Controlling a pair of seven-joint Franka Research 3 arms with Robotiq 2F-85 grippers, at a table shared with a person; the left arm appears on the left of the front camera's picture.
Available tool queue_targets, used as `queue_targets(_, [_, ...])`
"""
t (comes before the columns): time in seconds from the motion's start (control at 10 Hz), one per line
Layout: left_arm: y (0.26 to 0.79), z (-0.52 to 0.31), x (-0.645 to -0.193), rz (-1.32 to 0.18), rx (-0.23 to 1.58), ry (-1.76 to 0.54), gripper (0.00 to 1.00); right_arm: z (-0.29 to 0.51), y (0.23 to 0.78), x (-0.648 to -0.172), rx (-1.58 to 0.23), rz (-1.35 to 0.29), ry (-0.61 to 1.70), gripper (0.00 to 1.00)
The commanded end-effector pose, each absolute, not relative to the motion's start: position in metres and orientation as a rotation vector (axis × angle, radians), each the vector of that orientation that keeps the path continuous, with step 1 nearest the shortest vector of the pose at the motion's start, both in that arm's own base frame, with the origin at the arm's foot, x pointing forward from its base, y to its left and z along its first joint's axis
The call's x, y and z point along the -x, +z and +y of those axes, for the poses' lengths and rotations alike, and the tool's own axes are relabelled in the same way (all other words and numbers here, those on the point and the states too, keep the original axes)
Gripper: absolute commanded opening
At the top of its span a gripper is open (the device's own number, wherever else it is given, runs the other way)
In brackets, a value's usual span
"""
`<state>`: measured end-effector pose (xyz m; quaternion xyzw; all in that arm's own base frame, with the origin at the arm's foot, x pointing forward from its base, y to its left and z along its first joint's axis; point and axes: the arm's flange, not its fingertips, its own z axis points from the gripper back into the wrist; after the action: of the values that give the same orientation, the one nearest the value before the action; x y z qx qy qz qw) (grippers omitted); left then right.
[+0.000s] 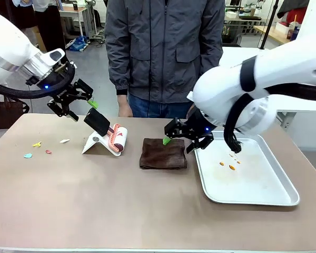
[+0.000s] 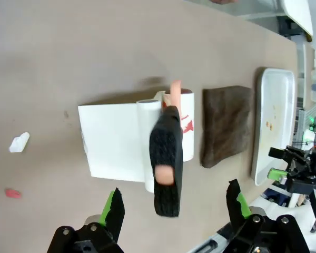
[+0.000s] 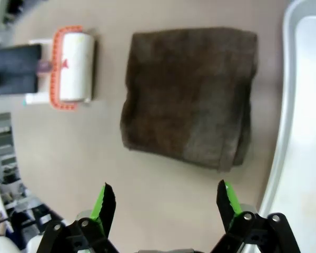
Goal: Clean the surface of the table.
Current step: Hold the Lint Roller with your left hand and the towel with your right hand.
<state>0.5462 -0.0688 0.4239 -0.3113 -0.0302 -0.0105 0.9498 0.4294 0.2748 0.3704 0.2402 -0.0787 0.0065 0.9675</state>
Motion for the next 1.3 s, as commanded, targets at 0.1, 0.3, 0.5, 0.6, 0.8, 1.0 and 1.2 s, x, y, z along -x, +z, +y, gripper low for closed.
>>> queue_targets(0.1, [0.416, -0.076, -0.560, -0.001, 0.634, -0.019, 1.00, 0.296, 0.368, -0.463, -0.403, -0.132, 0.011, 1.00])
queue_targets(0.3, [0.412, -0.074, -0.562, 0.008, 0.634, -0.013, 1.00, 0.308, 0.358, -0.478, -0.305, -0.107, -0.015, 1.00])
queue_targets(0.5, [0.408, -0.078, -0.559, 0.014, 0.625, -0.035, 1.00, 0.322, 0.357, -0.488, -0.205, -0.114, -0.035, 1.00])
queue_targets(0.6, [0.406, -0.080, -0.560, 0.015, 0.627, -0.046, 1.00, 0.329, 0.356, -0.491, -0.166, -0.118, -0.038, 1.00])
queue_targets(0.8, [0.403, -0.080, -0.563, 0.012, 0.630, -0.049, 1.00, 0.339, 0.350, -0.495, -0.075, -0.115, -0.039, 1.00])
queue_targets(1.0, [0.402, -0.079, -0.563, 0.006, 0.633, -0.047, 1.00, 0.345, 0.337, -0.501, -0.008, -0.129, -0.080, 1.00])
queue_targets(1.2, [0.402, -0.081, -0.563, -0.012, 0.630, -0.039, 1.00, 0.352, 0.318, -0.502, 0.016, -0.114, -0.130, 1.00])
